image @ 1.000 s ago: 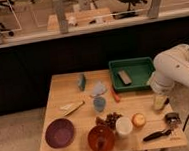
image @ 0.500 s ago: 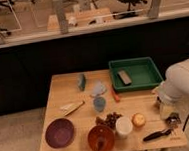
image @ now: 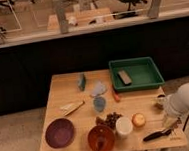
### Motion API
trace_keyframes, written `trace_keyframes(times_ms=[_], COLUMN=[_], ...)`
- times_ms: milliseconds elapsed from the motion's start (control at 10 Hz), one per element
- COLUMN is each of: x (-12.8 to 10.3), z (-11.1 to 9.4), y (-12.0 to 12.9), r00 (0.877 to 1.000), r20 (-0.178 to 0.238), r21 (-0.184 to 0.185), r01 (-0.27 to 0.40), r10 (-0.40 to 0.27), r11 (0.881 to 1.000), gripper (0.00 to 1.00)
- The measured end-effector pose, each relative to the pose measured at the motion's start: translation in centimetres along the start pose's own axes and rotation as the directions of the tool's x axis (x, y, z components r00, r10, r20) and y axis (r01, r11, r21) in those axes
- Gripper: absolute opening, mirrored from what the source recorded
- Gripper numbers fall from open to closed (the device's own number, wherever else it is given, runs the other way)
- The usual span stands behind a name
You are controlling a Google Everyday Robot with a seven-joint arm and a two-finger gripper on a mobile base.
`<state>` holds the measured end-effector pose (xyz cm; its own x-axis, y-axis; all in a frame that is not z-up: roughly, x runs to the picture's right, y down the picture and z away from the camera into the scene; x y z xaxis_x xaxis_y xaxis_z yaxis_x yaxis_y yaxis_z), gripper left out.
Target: Wipe table surface with brush
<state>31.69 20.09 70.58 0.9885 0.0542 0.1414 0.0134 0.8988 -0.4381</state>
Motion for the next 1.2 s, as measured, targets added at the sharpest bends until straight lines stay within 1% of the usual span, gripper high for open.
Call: trace_keyframes(times_ms=[700,800,900,1000,1200], x=[0.0,0.1,0.1,0.0,0.3], z=[0.0,0.2,1.0,1.8,2.2], y=[0.0,0.2,0.8,1.4,2.3], r00=[1.0,1.0,0.998,0.996,0.991], r20=[0.0,0.011,0.031,0.041,0.049], r21=[-0.001,-0.011,-0.033,-0.047,-0.051], r01=[-0.001,0.01,0.047,0.082,0.126], r10=[0.001,-0.01,-0.046,-0.08,-0.124], r11=[1.0,1.0,0.998,0.996,0.991], gripper=[0.8,0.8,0.8,0.8,0.8])
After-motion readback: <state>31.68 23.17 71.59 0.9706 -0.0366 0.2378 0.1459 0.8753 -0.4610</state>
